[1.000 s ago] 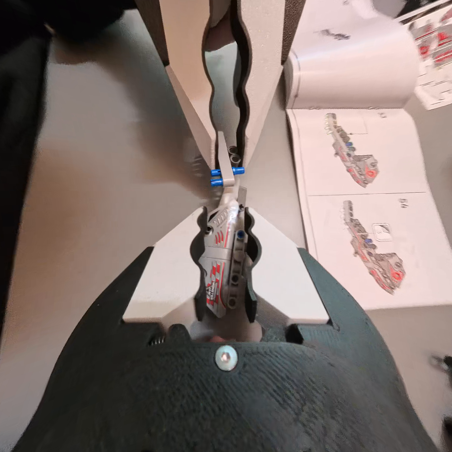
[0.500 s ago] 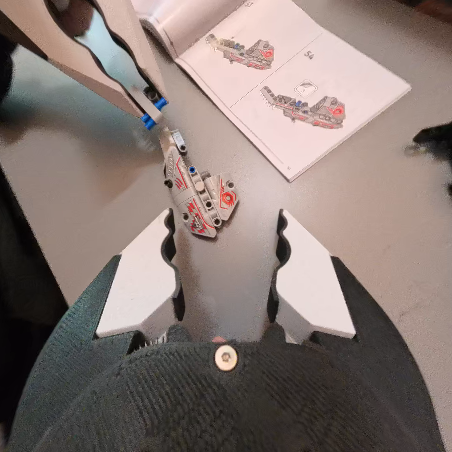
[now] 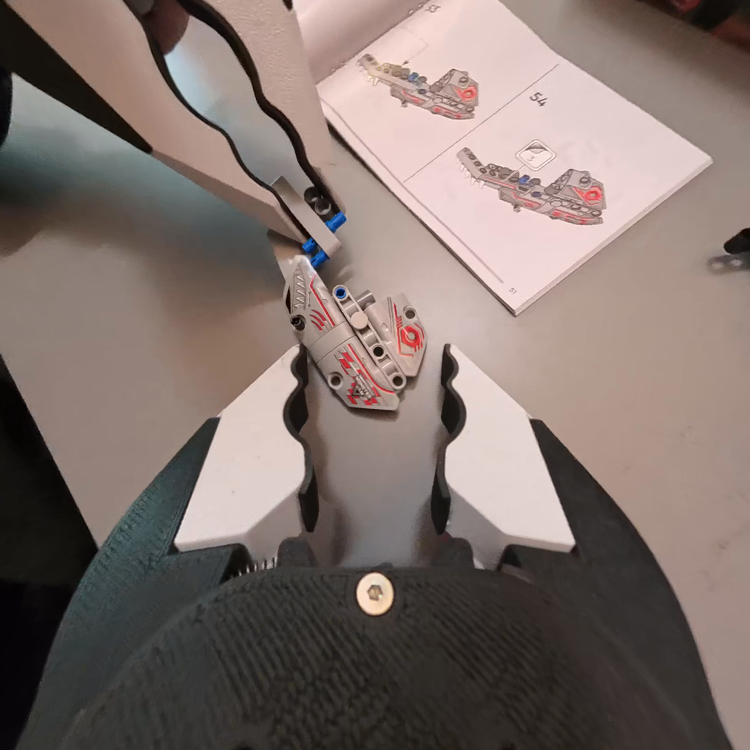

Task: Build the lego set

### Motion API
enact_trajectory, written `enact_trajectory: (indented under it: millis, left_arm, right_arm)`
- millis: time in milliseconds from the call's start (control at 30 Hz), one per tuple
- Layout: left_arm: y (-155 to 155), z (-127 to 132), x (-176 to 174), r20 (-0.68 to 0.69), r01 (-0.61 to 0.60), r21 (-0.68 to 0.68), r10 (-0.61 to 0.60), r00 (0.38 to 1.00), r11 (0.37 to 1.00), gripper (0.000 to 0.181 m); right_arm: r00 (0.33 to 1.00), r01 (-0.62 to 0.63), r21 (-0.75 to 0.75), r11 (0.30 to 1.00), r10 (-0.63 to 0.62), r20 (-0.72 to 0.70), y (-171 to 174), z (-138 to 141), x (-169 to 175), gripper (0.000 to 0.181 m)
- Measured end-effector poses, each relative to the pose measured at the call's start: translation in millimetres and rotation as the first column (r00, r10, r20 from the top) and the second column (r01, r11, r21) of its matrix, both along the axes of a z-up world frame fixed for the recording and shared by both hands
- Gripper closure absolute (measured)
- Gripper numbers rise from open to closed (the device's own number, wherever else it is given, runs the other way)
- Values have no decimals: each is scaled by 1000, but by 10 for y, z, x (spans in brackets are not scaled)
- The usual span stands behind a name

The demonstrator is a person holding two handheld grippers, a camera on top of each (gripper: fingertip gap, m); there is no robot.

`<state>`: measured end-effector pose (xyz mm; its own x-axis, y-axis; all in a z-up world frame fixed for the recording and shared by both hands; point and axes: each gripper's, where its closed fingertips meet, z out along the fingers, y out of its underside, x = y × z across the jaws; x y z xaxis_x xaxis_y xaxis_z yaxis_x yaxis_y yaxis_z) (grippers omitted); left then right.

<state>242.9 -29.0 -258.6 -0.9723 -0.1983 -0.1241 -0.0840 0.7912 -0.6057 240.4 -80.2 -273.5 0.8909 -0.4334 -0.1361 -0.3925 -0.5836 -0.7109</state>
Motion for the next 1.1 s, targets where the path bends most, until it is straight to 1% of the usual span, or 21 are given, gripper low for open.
enact_trajectory:
  millis: [67, 133, 200, 233, 300, 333, 367, 400, 500, 567, 600, 633, 667, 733, 767, 833, 933, 1000, 1100]
  left_arm:
    - [19, -32, 11, 11, 0, 26, 0, 1000, 1000, 168]
    - [41, -41, 29, 29, -5, 43, 4, 1000, 999, 168]
    - [73, 20, 84, 85, -35, 41, 31, 996, 999, 168]
    - [83, 74, 95, 118, -40, 29, 37, 992, 999, 168]
    - [52, 163, 38, 142, -15, -7, 15, 990, 1000, 168]
    - [18, 179, -22, 138, 16, -23, -13, 990, 1000, 168]
    - [1, 159, -81, 121, 37, -21, -34, 992, 999, 168]
    - [2, 118, -113, 109, 45, -3, -44, 993, 999, 168]
    - [58, -16, -108, 125, 42, 67, -51, 991, 997, 168]
    - [54, -36, -114, 122, 40, 55, -46, 991, 998, 168]
    - [49, -38, -123, 111, 39, 42, -43, 993, 998, 168]
    - [48, -40, -124, 104, 37, 32, -40, 994, 999, 168]
    - [51, -41, -123, 102, 36, 26, -38, 994, 999, 168]
    - [54, -45, -116, 100, 35, 17, -36, 994, 999, 168]
    - [51, -46, -114, 99, 37, 10, -38, 994, 999, 168]
    - [70, -48, -107, 92, 31, 3, -31, 995, 1000, 168]
    - [108, -45, -98, 80, 19, -21, -17, 997, 1000, 168]
    - [144, -33, -80, 87, 9, -33, -6, 996, 999, 168]
    - [187, 37, -24, 141, -5, -64, 14, 990, 998, 168]
  right_arm:
    - [999, 43, 32, 999, -43, -5, 7, 8, 11, 118]
    - [997, 64, 45, 997, -62, -45, -47, 25, -35, 118]
    - [987, 155, 36, 987, -153, -55, -218, 78, 28, 109]
    - [982, 183, 66, 981, -179, -59, -266, 140, 58, 112]
    - [974, 188, 128, 974, -169, -149, -275, 206, 21, 127]
    - [963, 200, 122, 972, -172, -206, -288, 175, 3, 128]
    - [952, 198, 98, 975, -167, -257, -301, 120, -35, 125]
    - [944, 184, 90, 979, -151, -293, -292, 91, -79, 128]
    - [917, 194, 156, 969, -122, -381, -200, 117, -104, 131]
    - [897, 201, 199, 959, -99, -431, -148, 95, -99, 145]
    - [884, 205, 223, 953, -82, -461, -123, 93, -98, 149]
    - [875, 209, 246, 946, -68, -480, -101, 105, -92, 147]
    - [871, 208, 263, 942, -56, -487, -79, 116, -87, 146]
    - [866, 200, 271, 942, -40, -499, -32, 106, -90, 154]
    - [863, 193, 269, 944, -33, -505, -8, 89, -95, 162]
    - [867, 188, 281, 941, -25, -497, 19, 90, -76, 162]
    - [897, 176, 325, 929, -15, -442, 59, 123, -58, 164]
    - [932, 150, 359, 921, -9, -364, 88, 180, -60, 166]
    - [970, 88, 387, 918, 9, -243, 104, 296, -108, 176]
